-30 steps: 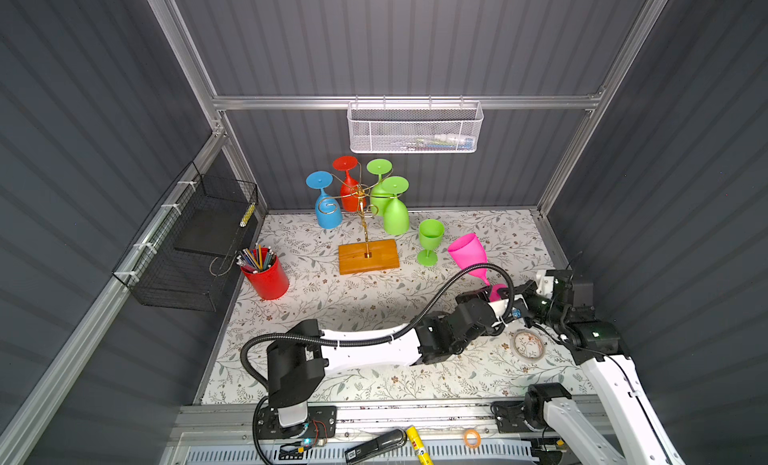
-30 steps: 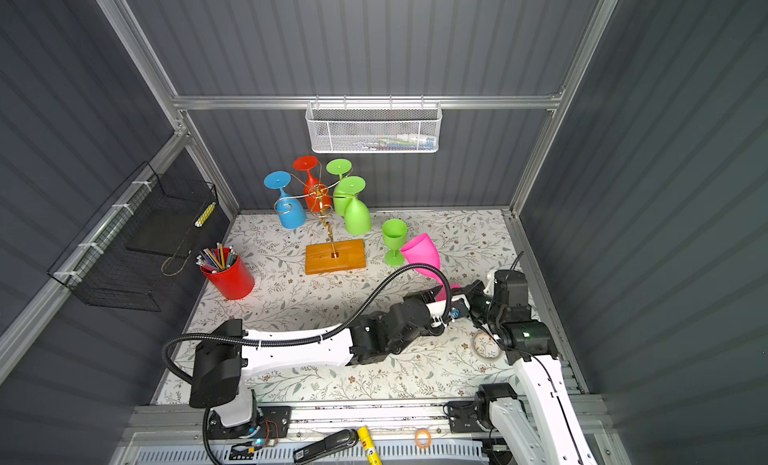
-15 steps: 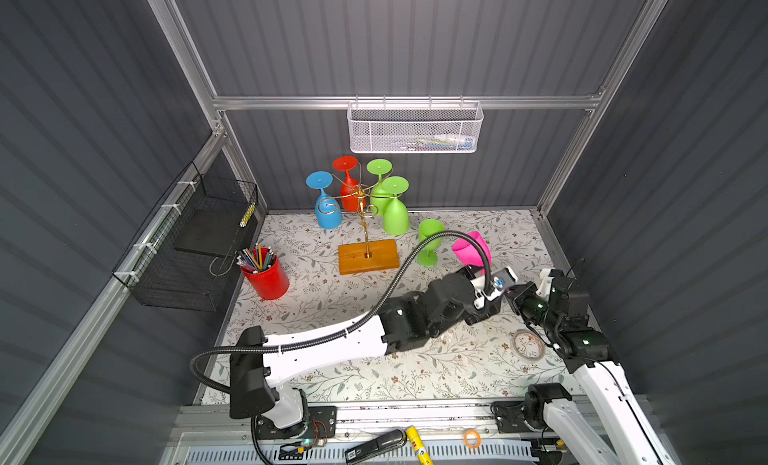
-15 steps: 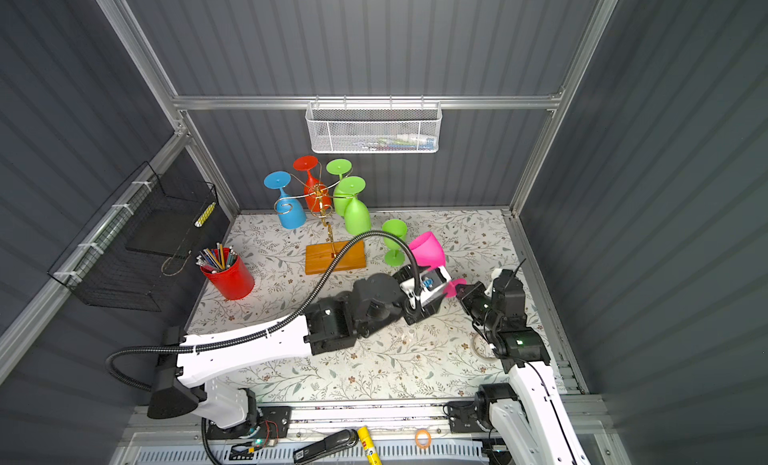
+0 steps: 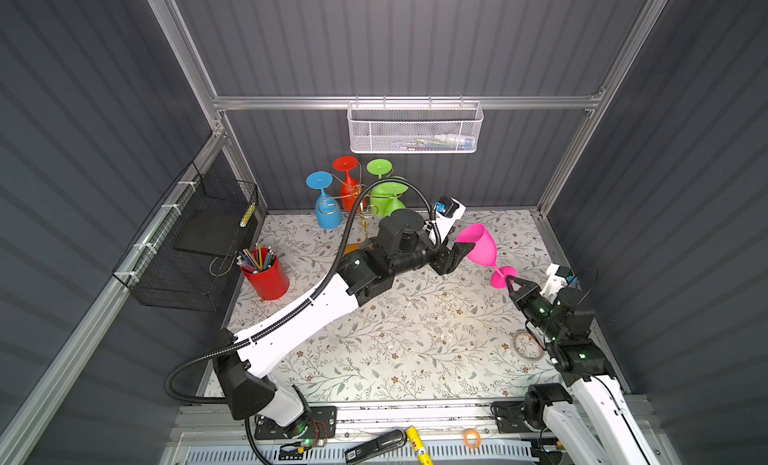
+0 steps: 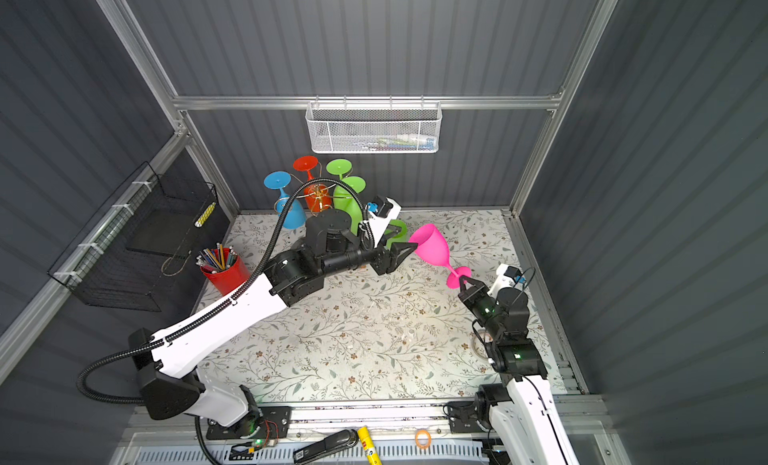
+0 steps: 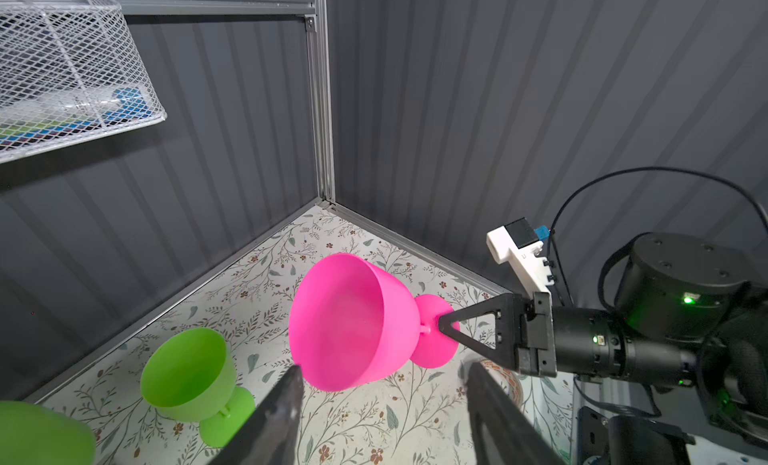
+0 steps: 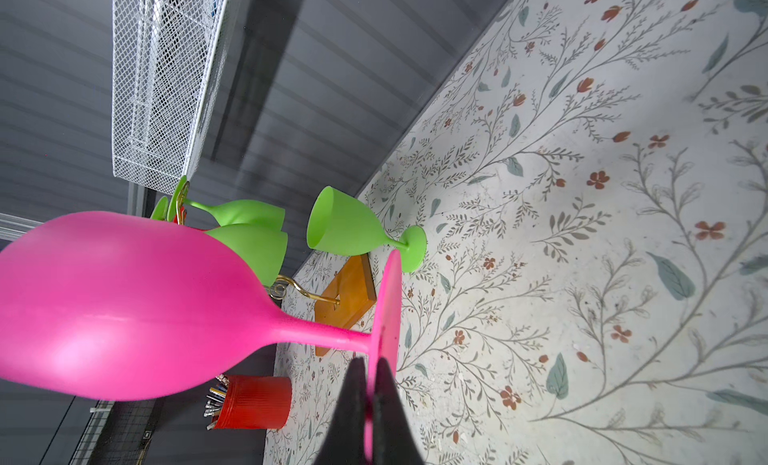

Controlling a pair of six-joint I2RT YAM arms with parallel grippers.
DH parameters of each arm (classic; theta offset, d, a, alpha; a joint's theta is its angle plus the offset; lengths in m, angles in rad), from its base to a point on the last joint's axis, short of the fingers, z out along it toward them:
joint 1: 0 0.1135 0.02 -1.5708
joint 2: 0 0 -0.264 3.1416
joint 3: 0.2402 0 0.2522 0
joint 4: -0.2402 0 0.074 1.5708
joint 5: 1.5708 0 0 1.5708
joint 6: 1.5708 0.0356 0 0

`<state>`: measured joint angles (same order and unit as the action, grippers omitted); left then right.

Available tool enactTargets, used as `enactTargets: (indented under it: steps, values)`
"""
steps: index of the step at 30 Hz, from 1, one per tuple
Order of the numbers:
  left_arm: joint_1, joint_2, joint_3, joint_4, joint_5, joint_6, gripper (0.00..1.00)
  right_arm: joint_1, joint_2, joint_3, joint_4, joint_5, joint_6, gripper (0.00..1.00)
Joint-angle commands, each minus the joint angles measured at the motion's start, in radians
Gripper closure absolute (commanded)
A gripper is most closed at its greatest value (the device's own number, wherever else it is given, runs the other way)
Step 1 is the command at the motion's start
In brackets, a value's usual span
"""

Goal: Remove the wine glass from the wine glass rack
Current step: 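Open the left gripper and move it onto the pink glass bowl, then close the left gripper on the glass bowl while the right gripper releases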

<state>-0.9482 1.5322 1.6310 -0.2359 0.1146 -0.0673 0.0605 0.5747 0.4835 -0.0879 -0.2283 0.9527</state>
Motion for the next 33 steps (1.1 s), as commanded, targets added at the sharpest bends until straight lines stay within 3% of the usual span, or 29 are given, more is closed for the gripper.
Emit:
enactTargets:
  steps: [1,7,20,33]
  values:
    - [0.014,0.046,0.052,-0.062,0.133,-0.052,0.39,-0.001,-0.005,-0.009,0.090,-0.010,-0.017,1.00]
    - [0.018,0.101,0.095,-0.115,0.206,0.006,0.40,-0.001,0.005,-0.008,0.116,-0.031,-0.013,1.00]
    - [0.019,0.186,0.152,-0.134,0.176,0.077,0.43,-0.001,0.010,-0.014,0.144,-0.082,-0.014,1.00]
    - [0.021,0.173,0.161,-0.220,0.203,0.142,0.83,-0.001,0.068,-0.025,0.221,-0.098,-0.029,1.00]
